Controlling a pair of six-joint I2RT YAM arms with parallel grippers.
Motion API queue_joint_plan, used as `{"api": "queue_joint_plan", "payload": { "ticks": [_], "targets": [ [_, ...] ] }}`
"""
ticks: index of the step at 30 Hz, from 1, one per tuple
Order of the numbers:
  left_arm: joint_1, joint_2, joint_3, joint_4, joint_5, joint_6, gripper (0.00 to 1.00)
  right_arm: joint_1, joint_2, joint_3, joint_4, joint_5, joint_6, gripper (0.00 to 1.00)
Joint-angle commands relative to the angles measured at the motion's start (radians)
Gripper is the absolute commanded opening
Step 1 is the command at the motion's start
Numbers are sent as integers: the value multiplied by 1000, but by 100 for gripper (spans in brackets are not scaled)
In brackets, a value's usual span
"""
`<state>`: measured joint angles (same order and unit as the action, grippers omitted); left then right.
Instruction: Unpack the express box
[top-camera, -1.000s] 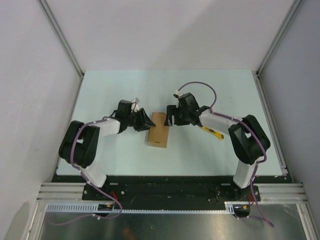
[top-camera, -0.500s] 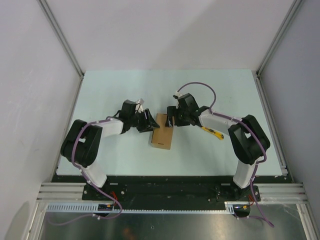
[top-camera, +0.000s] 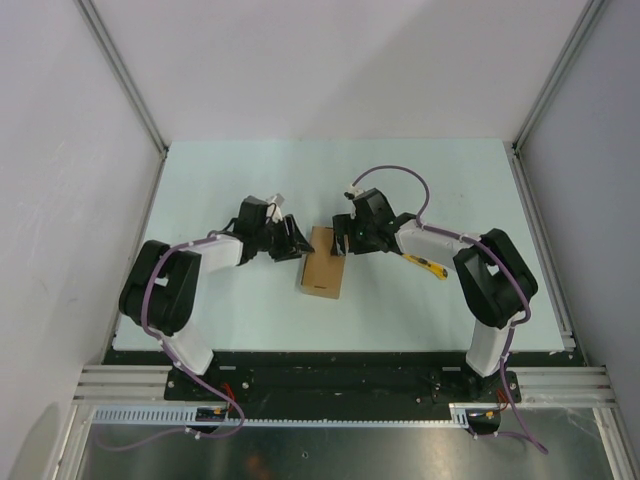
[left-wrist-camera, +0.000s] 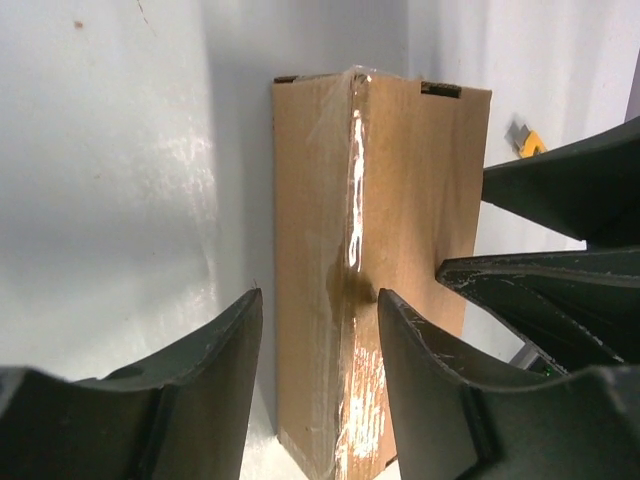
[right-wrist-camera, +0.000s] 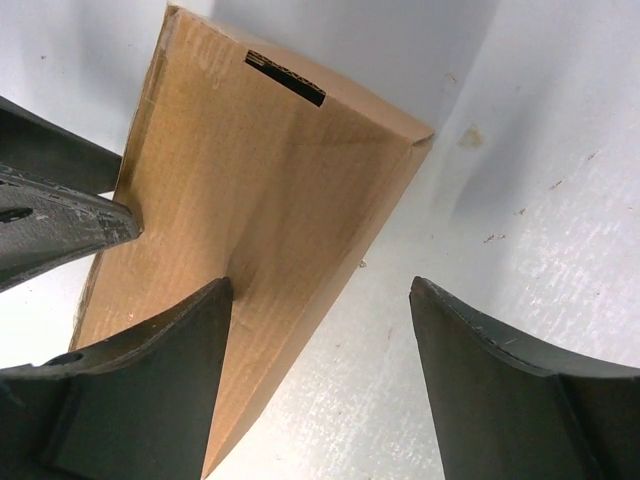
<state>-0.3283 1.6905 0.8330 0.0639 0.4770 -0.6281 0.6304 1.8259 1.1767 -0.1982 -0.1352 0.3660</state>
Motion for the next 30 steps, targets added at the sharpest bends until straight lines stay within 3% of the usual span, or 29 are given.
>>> {"api": "queue_joint_plan", "payload": {
  "ticks": [1,5,18,24,30],
  "targets": [
    [11,-35,46,4,35,34,52,11,19,6,-24,46,-36,77],
    [12,-26,49,4,77,21,44,12,-11,6,46,19,-24,83],
    [14,-23,46,4,72,21,40,35,-5,8,108,-43,-12,94],
    [29,-34,35,2,69,27,41,43,36,6,112,-37,-30,94],
    [34,-54,23,-1,58,45,49,58,67,9,69,42,-65,90]
  ]
}}
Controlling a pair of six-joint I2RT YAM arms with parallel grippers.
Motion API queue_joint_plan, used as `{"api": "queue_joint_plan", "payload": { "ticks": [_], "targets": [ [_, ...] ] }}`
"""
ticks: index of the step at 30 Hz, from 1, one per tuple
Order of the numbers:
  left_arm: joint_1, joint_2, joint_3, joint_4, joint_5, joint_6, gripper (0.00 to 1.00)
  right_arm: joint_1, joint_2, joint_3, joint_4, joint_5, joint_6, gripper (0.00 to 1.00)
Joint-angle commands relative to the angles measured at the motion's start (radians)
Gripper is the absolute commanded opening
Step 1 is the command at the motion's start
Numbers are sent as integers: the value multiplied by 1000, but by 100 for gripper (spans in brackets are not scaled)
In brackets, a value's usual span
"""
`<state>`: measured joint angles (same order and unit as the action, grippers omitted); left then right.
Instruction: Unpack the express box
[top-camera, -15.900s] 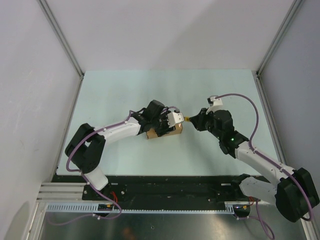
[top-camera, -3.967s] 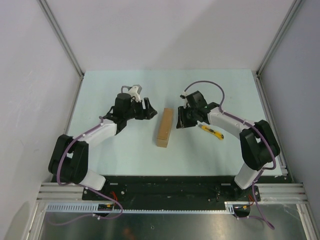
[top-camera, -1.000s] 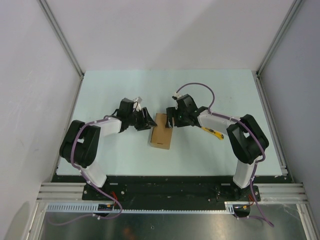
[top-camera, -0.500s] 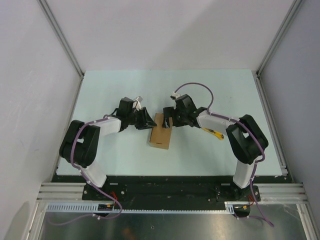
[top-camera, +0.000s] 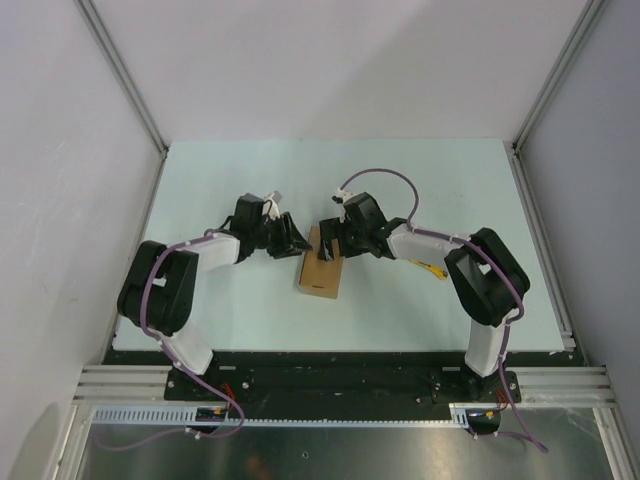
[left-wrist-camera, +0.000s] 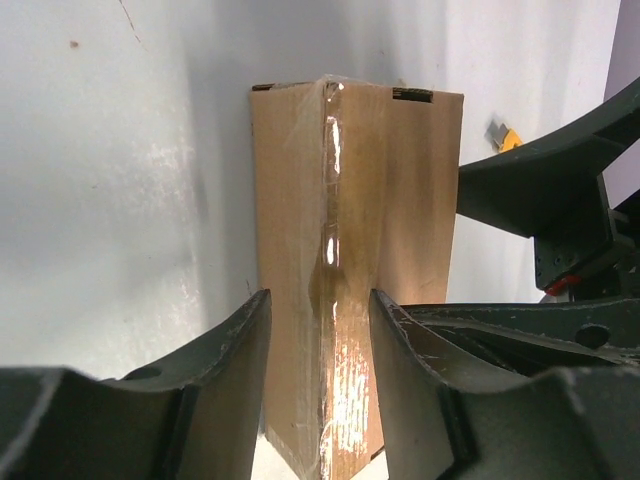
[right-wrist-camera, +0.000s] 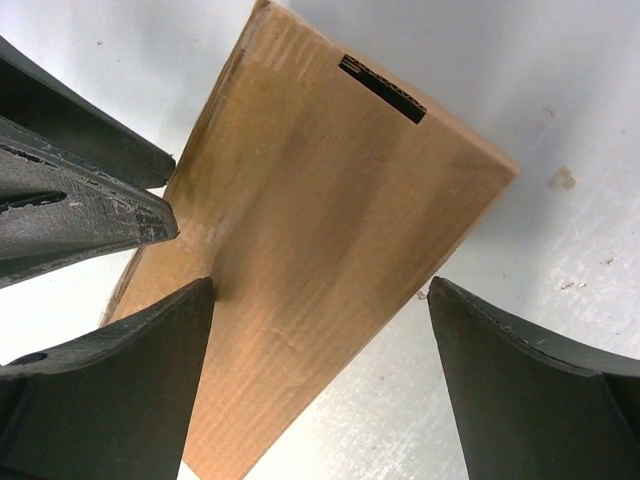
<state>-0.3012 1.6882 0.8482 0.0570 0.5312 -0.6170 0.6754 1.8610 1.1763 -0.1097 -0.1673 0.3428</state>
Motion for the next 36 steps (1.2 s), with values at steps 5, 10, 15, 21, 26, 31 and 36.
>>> {"api": "queue_joint_plan", "payload": {
  "ticks": [5,10,15,21,26,31,36],
  "targets": [
    [20,-67,-6,-26,-78,33,46,18,58,17,-87,140,-67,85],
    [27,-50,-23,-29,-80,22,43,32,72,19,-114,166,-80,84],
    [27,-47,-28,-29,-100,26,43,42,76,20,-125,203,-90,83],
    [27,-59,-38,-34,-118,40,43,41,81,20,-134,210,-90,82],
    [27,-79,-41,-49,-178,57,42,41,81,20,-143,221,-87,82],
    [27,-94,-40,-111,-230,82,40,41,81,20,-148,224,-83,81],
    [27,-96,-40,-134,-254,88,38,38,81,20,-147,221,-80,80]
  ]
}}
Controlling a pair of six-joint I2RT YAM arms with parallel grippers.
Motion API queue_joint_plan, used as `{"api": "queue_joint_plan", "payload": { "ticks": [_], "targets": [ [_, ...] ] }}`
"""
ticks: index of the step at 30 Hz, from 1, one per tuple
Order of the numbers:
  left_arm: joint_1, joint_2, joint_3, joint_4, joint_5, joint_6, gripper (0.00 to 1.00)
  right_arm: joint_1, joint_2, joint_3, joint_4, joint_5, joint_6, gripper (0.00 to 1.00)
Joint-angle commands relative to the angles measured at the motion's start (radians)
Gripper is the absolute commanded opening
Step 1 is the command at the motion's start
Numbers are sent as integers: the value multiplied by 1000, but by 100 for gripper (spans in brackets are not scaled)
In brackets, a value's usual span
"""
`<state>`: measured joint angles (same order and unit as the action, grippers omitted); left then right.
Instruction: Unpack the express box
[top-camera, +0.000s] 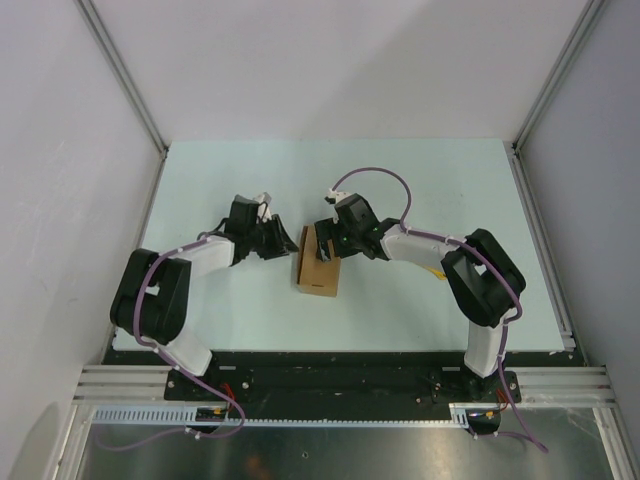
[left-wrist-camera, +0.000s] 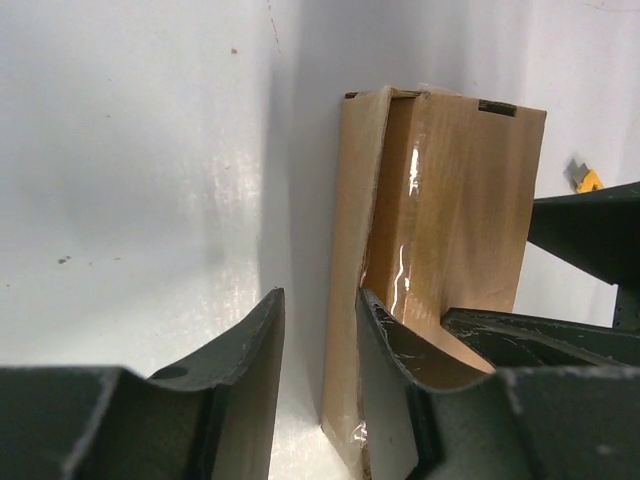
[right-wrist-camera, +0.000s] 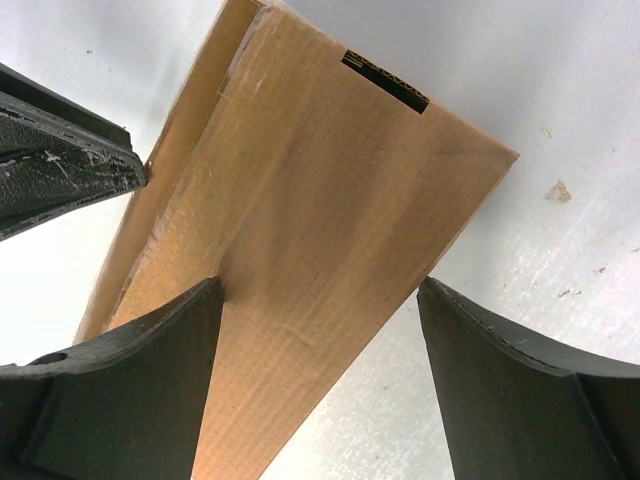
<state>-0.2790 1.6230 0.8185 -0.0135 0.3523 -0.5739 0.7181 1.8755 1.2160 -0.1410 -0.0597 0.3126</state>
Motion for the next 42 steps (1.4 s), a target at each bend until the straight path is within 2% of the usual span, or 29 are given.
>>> {"api": "queue_joint_plan", "payload": {
  "ticks": [1,12,26,29,33,34,35,39,42],
  "targets": [
    [4,-31,-10,-65,-75,46,39,-5,65,-19,-118,113,-50,80],
    [4,-22,-4,-89,-85,65,38,-8,59,-18,-121,112,-37,79],
    [-6,75,16,-155,-121,60,39,-8,4,-18,-104,101,-27,80],
    [-11,86,19,-152,-95,65,43,-8,-4,-18,-104,95,-23,80],
    [-17,78,44,-149,0,83,56,-8,-24,-18,-103,89,-23,81],
    [-19,75,47,-149,7,88,57,-6,-32,-18,-101,87,-21,82],
    [-20,72,50,-149,7,86,56,-6,-38,-19,-98,87,-23,82],
    [-22,97,56,-143,22,82,41,-8,-44,-18,-95,80,-15,82],
    [-23,130,57,-132,56,78,38,-8,-47,-18,-98,74,-13,82]
  ]
}}
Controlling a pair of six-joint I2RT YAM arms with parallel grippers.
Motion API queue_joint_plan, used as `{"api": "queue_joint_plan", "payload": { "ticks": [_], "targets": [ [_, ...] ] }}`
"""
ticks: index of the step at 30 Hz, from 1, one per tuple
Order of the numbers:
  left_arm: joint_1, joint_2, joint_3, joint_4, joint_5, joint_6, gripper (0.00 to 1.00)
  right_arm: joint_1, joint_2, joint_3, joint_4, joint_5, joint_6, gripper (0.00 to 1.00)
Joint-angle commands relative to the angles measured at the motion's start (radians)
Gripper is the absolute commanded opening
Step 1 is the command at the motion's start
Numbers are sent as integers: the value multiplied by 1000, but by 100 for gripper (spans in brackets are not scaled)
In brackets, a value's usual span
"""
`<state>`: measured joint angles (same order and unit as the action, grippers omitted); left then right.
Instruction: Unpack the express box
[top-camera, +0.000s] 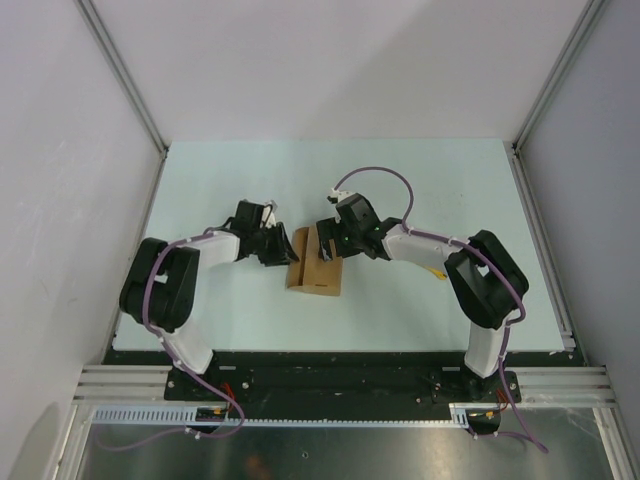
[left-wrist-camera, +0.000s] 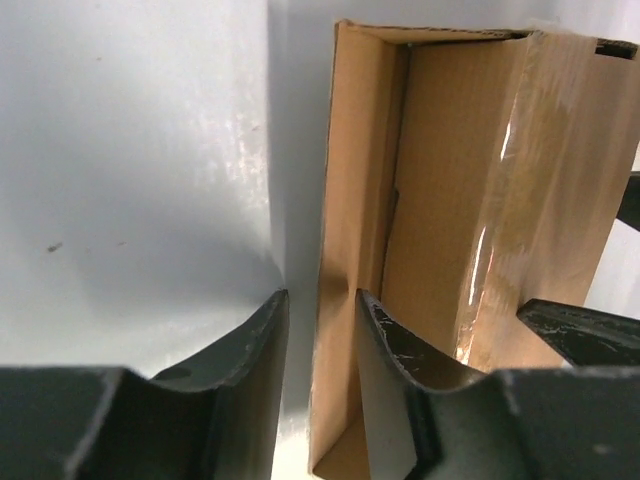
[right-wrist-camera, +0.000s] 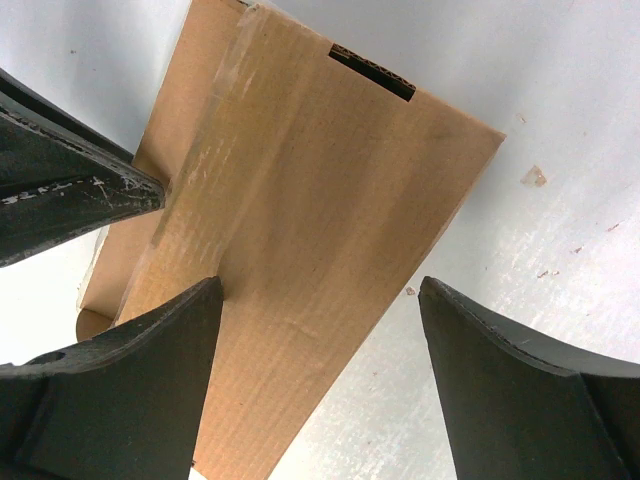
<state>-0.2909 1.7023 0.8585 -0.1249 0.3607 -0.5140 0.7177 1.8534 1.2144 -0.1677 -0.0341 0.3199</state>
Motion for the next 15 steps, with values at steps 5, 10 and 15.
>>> {"api": "queue_joint_plan", "payload": {
  "ticks": [5,10,15],
  "targets": [
    [-13,91,19,5,115,6,28,-8,-34,-16,-81,54,-19,84],
    [-13,50,17,13,98,17,0,-6,-65,-16,-81,74,-18,92],
    [-11,-84,33,2,67,22,0,-7,-100,13,-113,72,-7,96]
  ]
}}
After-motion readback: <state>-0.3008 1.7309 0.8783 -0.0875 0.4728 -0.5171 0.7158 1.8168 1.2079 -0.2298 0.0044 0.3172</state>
